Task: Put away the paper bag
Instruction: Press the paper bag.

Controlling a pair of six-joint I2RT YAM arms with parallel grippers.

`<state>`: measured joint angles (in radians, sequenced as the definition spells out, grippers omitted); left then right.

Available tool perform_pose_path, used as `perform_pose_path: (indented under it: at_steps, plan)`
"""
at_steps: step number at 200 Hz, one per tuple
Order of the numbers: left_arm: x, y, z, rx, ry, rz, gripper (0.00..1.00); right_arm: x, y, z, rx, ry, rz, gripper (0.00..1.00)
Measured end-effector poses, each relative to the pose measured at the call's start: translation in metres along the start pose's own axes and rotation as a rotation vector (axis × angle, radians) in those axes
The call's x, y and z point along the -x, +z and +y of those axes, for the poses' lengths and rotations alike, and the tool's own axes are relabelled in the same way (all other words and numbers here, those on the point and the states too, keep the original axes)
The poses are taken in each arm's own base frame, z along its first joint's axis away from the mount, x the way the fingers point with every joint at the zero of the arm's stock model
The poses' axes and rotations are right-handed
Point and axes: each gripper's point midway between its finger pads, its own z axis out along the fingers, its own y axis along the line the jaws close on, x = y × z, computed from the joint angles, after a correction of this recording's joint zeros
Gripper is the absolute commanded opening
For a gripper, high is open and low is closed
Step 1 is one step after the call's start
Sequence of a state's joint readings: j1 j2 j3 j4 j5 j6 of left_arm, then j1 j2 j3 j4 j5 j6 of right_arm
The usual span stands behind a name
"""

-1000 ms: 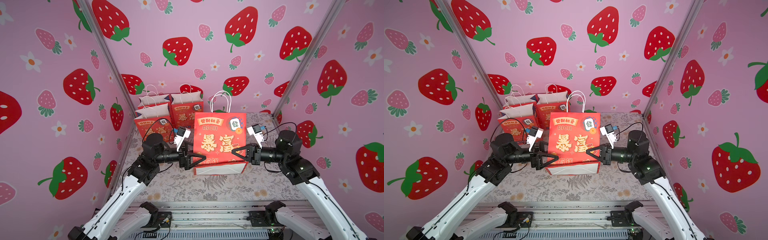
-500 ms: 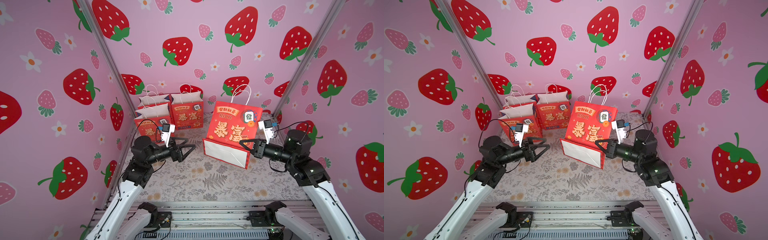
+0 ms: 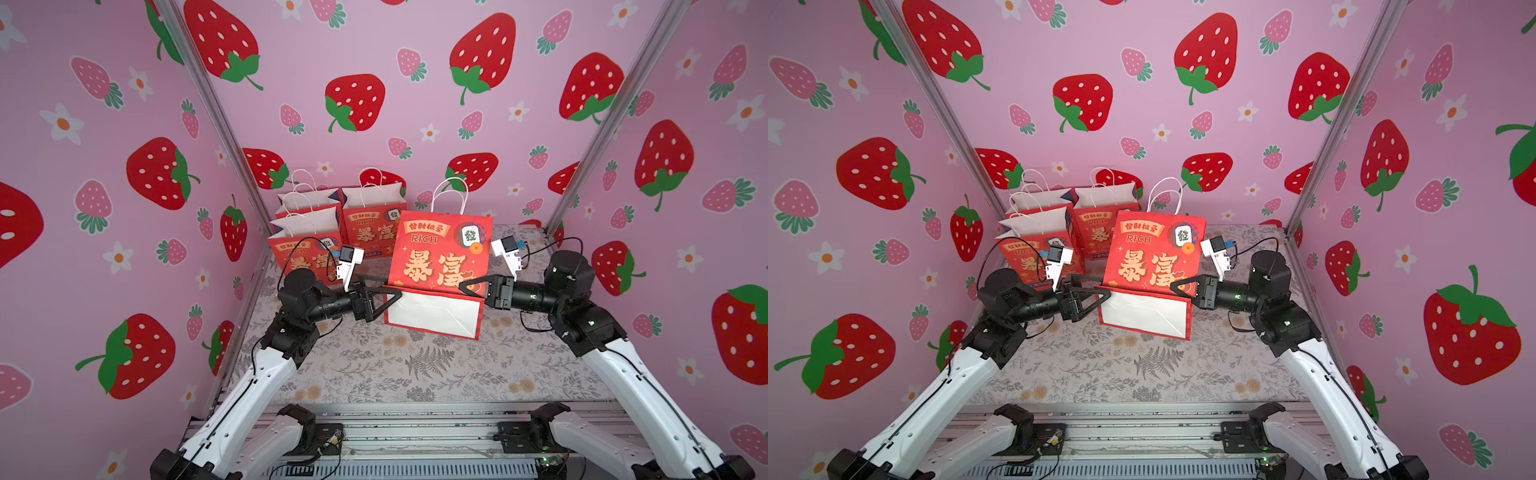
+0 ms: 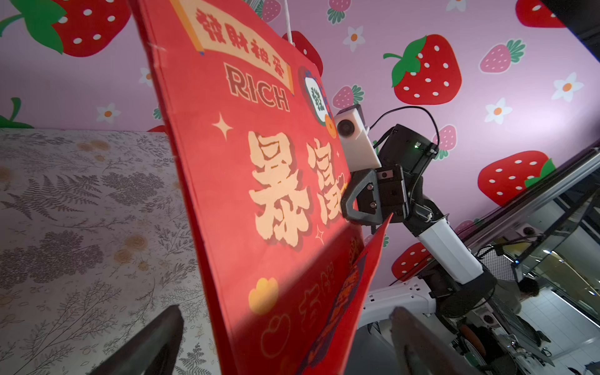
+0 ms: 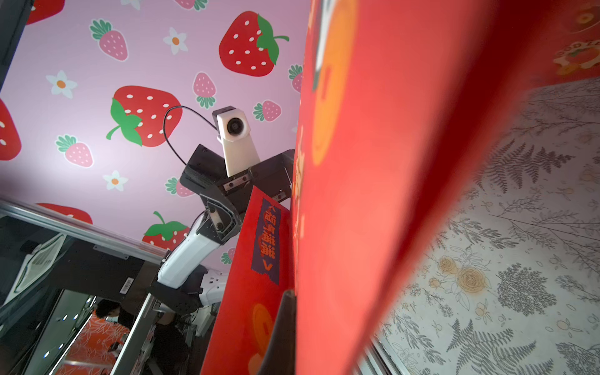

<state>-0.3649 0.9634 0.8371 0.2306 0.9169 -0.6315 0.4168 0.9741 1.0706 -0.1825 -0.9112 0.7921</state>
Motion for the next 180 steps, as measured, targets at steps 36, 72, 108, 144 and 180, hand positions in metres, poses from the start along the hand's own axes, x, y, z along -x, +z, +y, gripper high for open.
perform_pose_path:
  at_steps: [36,72,108,144,180]
  plan:
    - [-0.007,0.007,-0.008,-0.042,-0.003,0.028,0.89,-0.003,0.002,0.016,0.078,-0.02,0.03,0.0]
    - [-0.006,0.007,-0.013,-0.058,0.0,0.025,0.58,-0.008,0.002,0.024,0.12,-0.035,0.06,0.03]
    - [-0.003,0.006,-0.019,-0.07,0.0,0.018,0.16,-0.014,0.001,0.028,0.136,-0.052,0.083,0.18]
    - [-0.002,0.006,-0.02,-0.072,0.012,0.016,0.0,-0.019,-0.01,0.039,0.134,-0.118,0.057,0.47]
    - [-0.003,0.007,-0.02,-0.069,0.012,0.02,0.0,-0.023,-0.022,0.058,0.153,-0.194,0.025,0.65]
